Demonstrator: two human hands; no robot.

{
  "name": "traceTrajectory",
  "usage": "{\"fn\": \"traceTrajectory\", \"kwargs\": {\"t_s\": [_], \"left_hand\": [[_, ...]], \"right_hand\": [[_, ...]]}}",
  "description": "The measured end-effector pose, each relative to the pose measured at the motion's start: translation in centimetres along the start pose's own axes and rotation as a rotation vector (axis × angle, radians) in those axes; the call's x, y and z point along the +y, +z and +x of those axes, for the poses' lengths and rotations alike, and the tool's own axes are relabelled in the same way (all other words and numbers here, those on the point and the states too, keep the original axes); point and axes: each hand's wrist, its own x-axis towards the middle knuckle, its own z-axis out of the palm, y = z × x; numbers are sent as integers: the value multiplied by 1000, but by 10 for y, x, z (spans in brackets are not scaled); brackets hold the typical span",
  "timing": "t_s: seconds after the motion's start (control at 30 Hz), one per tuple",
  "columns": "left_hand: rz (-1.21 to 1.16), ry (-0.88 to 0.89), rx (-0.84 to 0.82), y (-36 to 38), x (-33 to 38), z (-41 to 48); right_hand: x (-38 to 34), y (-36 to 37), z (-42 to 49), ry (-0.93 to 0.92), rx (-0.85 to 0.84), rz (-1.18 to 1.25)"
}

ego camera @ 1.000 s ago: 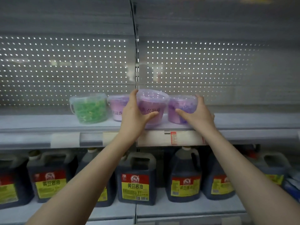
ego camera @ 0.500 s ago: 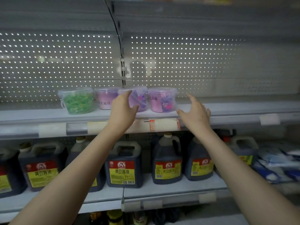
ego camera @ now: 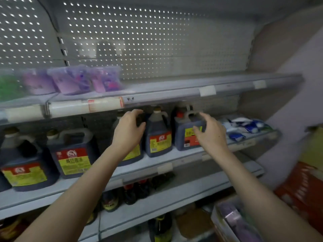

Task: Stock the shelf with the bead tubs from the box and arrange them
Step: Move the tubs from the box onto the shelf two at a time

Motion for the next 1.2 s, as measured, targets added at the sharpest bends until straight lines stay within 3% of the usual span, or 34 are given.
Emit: {"fn": "traceTrajectory", "kwargs": {"t_s": [0.33,0.53,0.67,0.93,1.2], "left_hand": [[-6,7,-393,159,51,-63],[29,98,-662,256,75,-96],[15,147,-776,326,90,-112],[121,394,-980,445,97,-133],[167,630,-1045,553,105,-119]], "right_hand": [[179,-19,-102,242,-120,-133],[269,-23,-158,370,-61,-302],[326,-19,-182,567,-196,-382],[383,-2,-208,818,-292,-446],[445,35,-202,1032,-348,-485]]}}
